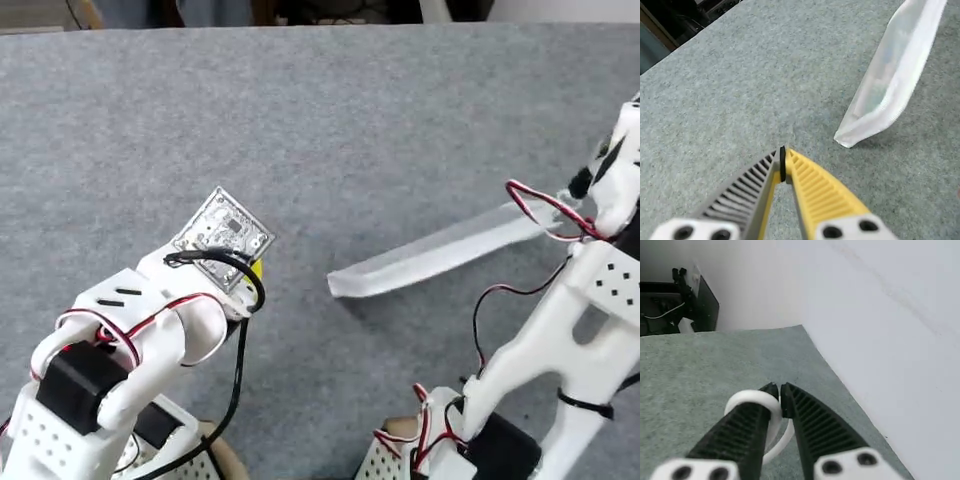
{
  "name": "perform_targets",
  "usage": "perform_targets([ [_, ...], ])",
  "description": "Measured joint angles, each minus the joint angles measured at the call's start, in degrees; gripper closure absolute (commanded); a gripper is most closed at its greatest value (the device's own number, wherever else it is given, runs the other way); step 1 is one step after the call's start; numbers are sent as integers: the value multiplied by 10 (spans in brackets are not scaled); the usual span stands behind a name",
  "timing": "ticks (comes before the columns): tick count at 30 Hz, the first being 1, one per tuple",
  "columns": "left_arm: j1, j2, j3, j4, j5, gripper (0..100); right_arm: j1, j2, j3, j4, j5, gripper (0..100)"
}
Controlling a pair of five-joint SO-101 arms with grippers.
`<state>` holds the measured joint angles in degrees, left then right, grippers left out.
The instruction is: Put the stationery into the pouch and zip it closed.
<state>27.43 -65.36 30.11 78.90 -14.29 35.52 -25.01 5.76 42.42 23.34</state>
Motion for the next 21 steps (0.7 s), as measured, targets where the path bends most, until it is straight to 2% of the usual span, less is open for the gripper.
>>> perform_targets([
  [8,0,0,0,0,0,970,-41,0,-10,10,0,986],
  [21,0,0,0,-15,-1,970,-127,0,-183,120,0,986],
])
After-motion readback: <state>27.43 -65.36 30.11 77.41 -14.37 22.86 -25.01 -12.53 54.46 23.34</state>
